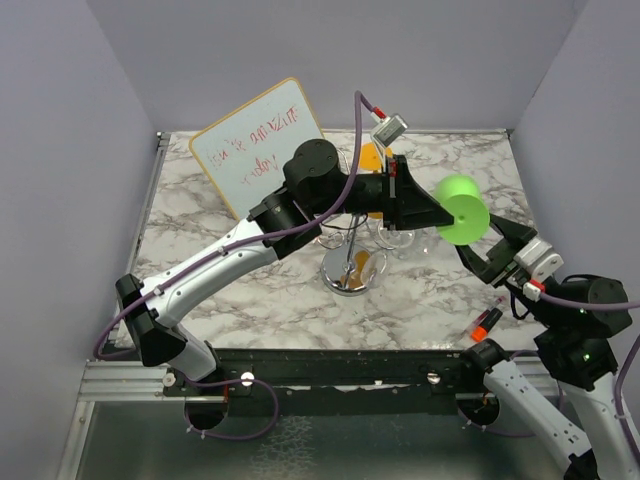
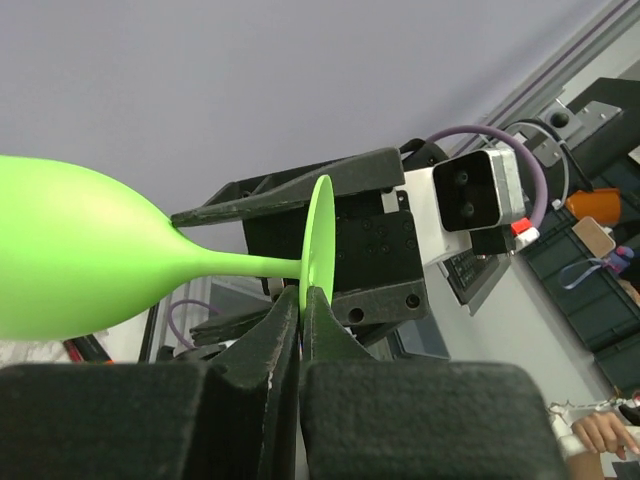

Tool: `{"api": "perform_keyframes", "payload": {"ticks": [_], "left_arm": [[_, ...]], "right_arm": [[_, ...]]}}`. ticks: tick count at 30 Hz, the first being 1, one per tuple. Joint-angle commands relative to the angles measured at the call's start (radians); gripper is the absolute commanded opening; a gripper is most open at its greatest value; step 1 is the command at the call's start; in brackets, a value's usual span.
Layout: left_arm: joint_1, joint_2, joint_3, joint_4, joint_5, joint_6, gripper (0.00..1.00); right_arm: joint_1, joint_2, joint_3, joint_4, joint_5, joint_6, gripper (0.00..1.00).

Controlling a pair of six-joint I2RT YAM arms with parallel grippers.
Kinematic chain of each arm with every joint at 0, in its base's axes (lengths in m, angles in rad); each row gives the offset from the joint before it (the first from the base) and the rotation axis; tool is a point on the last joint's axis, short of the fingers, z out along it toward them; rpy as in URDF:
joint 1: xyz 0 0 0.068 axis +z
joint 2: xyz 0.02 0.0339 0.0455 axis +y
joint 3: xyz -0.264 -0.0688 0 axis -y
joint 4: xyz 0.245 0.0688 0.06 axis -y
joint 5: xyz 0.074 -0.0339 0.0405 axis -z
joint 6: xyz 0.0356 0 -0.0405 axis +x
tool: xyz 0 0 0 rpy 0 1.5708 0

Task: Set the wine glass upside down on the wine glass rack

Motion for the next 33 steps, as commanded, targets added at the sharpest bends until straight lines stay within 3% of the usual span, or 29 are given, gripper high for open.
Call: {"api": "perform_keyframes", "payload": {"ticks": [1,8,16,26,33], "left_arm": [[0.008,-0.044,0.004,0.137,0.065,-0.012,0.0],[0.052,-0.046,0.063,0.185,0.09,0.053,0.0],[0.129,-0.093,0.1,0.089,-0.002,0.204,0.0],[0.266,-0.214,0.026,-0.195,-0.447,0.532,0.0],[0.359,-0.222,-0.037,-0.316,-0.644,0.467,0.0]], "right_arm": [[0.0,-0.047,0.021,-0.007,0.011,0.074,0.57],[0.001,-0.101,0.015,0.023,0.045,0.105,0.63],[0.0,-0.133,0.029,0.08,0.064,0.17,0.7],[0.001,-0.143,0.04,0.113,0.074,0.245,0.7],[-0.001,-0.139,0.035,0.143,0.064,0.266,0.7]]}}
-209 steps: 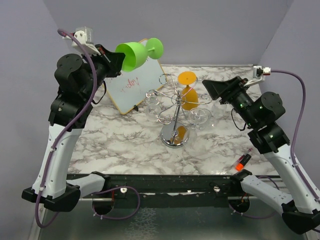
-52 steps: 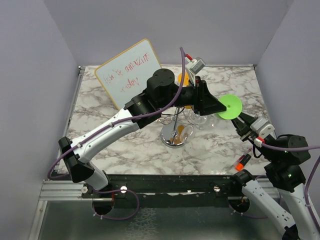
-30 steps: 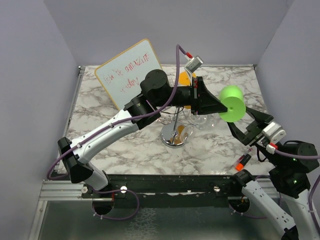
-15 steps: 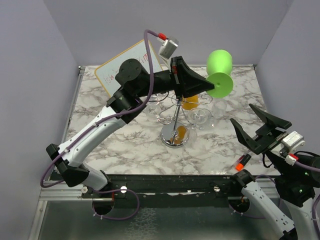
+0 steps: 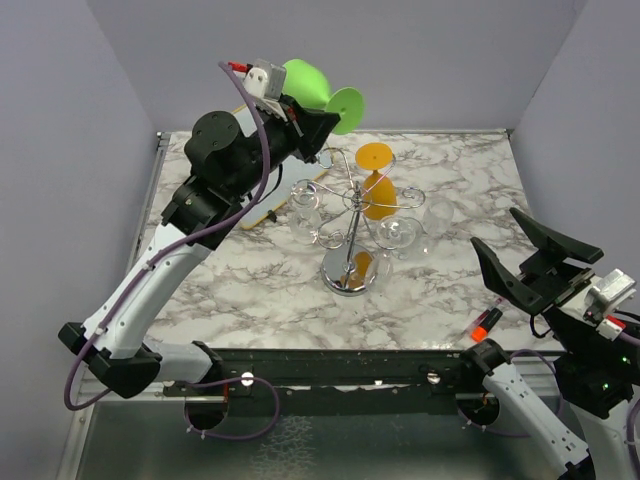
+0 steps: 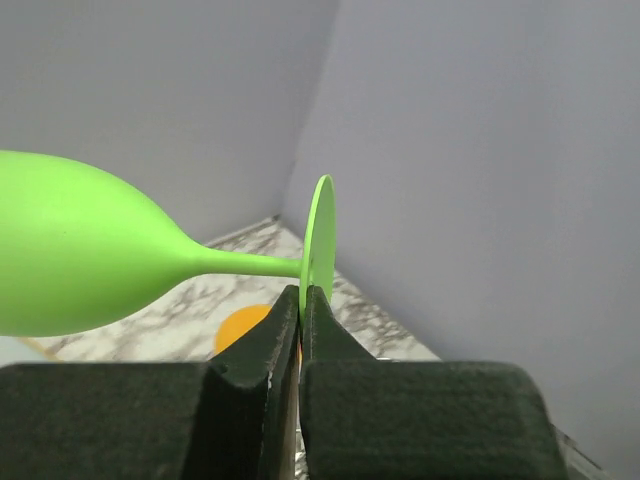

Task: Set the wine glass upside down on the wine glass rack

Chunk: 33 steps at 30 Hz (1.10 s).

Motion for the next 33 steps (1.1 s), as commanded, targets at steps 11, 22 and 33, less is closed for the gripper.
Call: {"api": "perform_keyframes", "payload": {"ticks": [11,22,33], "left_arm": [[0.239,0.01,-0.076,-0.28,0.124,-0.249,0.0],[0.273,-0.032,-0.175,-0.215,0.319,-0.396,0.0],[0.281,-0.035,-0.242,-0.137,0.421,-0.506,0.0]], "right_arm": [[0.0,-0.012,0.021,0.021,0.0,0.051,0.7],[0.0,-0.022,0.021,0.019,0.006,0.061,0.7],[0.0,-0.025,0.022,0.015,0.011,0.069,0.7]]}}
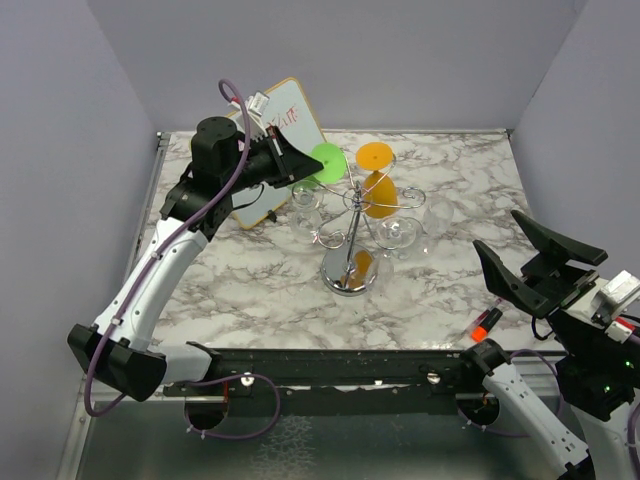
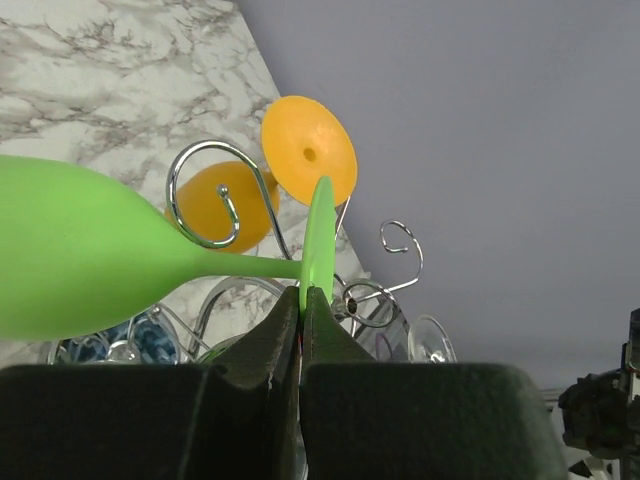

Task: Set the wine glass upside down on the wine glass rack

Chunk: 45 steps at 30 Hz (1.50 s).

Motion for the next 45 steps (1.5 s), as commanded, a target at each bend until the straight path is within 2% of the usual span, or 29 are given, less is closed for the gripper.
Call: {"api": "perform_keyframes", "payload": {"ticks": [1,22,38,45], "left_arm": [[0.007,-0.019,-0.012,0.067,0.077,-0.073,0.0],[0.007,0.018,-0.077,0.309,0.221,-0.281,0.0],[0.011,0.103,-0.049,0.441,0.11,-0.252,0.0],[0.023,0.123,-0.034,0.424,0.031,-0.205,0.0]], "right_arm": [[0.0,-0.014,0.02,0.007,0.012,0.018,0.7],[0.001,-0.011,0.011,0.009,0.018,0.032,0.7],[0.0,0.003,0.008,0.031,0.01,0.037,0.7],[0.0,0.012,0.007,0.031,0.009,0.038,0.7]]}}
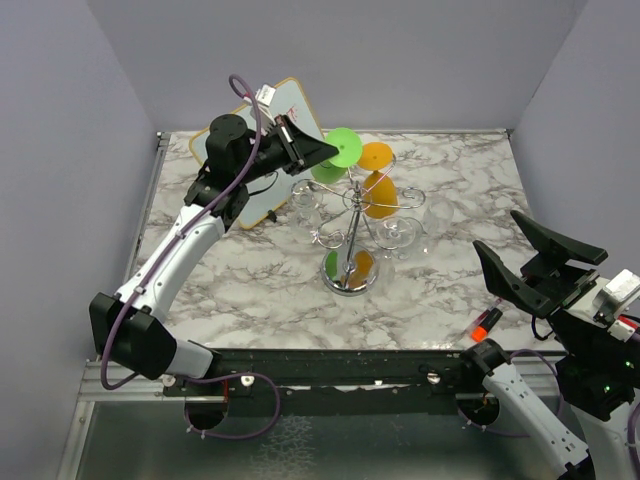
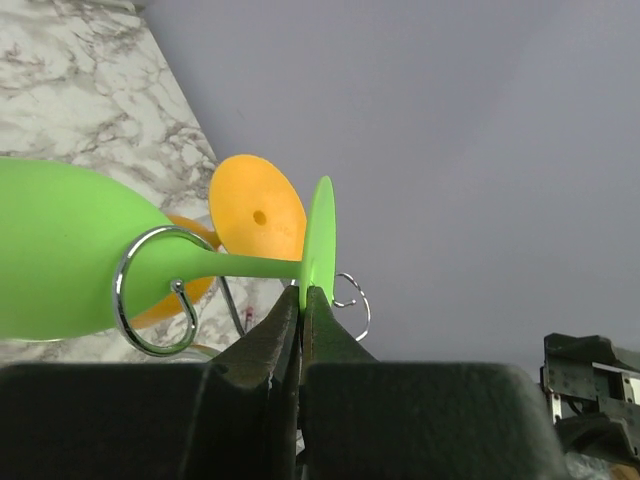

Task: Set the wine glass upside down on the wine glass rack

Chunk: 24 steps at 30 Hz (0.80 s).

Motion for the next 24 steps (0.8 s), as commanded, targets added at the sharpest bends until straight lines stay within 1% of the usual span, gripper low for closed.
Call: {"api": "perform_keyframes", "payload": {"ticks": [1,6,12,20,24], "left_arm": [[0.019,0.014,0.041,0.051,-0.083,0.047,0.0],[0.039,0.021,0.025,0.045,-0.099,0.052,0.0],[0.068,-0.007,-0.001,0.026,-0.105,0.066,0.0],[0.11,-0.034,-0.03,-0.028,-0.054,0.096,0.01],[0.114,-0.047,-0.047,-0.028,-0.029,0.096,0.04]], "right_arm": [[0.0,0.012,0.008,0.027,0.009,0.012,0.7],[0.001,0.017,0.007,0.029,0.011,0.013,0.7],[0.001,0.021,0.007,0.029,0.008,0.014,0.7],[0.0,0.012,0.008,0.024,0.012,0.016,0.7],[0.001,0.012,0.008,0.023,0.012,0.02,0.7]]}}
